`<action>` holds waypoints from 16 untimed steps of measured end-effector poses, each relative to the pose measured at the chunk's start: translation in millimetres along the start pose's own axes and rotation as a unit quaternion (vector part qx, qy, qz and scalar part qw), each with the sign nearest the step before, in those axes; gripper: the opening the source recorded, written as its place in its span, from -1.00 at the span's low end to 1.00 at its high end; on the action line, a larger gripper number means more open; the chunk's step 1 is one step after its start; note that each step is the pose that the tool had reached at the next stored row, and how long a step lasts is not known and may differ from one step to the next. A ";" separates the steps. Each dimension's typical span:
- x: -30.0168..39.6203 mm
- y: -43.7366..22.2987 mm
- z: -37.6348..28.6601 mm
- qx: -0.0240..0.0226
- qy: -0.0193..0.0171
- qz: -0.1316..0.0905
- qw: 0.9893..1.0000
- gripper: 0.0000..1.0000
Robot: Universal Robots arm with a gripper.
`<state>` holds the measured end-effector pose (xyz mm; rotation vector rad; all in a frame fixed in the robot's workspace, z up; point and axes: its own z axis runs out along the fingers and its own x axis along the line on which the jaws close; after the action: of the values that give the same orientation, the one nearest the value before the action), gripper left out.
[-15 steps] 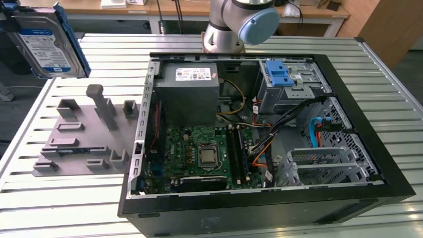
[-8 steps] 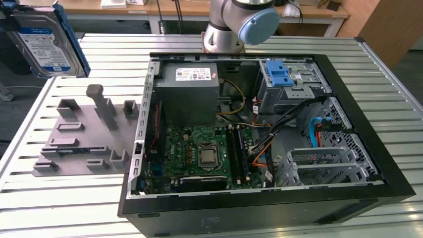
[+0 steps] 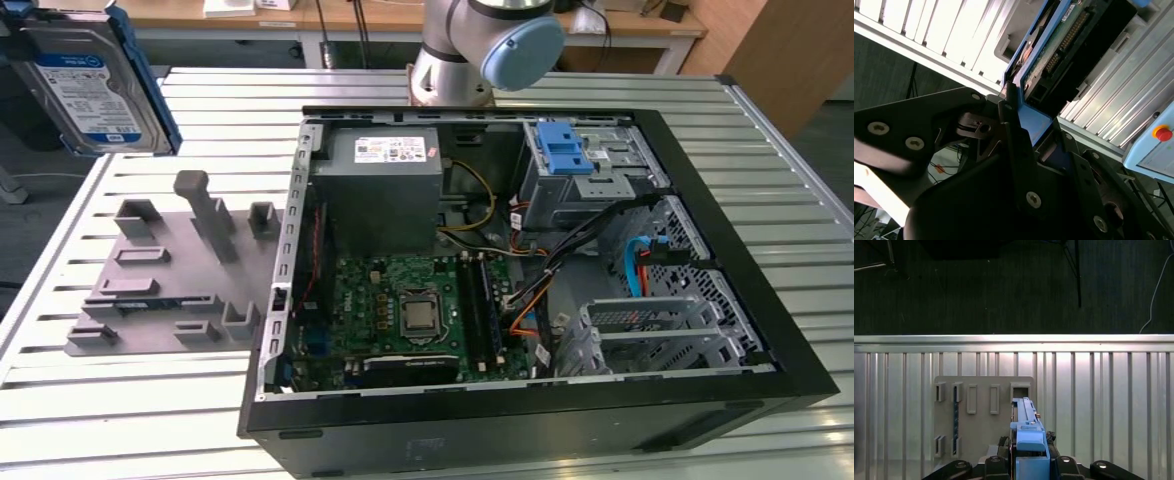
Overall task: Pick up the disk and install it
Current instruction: 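Pick up the disk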
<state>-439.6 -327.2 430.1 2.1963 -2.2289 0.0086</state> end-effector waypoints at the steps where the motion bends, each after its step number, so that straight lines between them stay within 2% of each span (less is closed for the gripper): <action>1: 0.0 0.0 -0.3 0.000 0.000 0.000 1.000 -0.27; 16: 0.0 0.0 -4.4 0.000 0.000 0.000 1.000 -0.27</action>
<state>-439.6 -327.2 434.5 2.1964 -2.2289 0.0087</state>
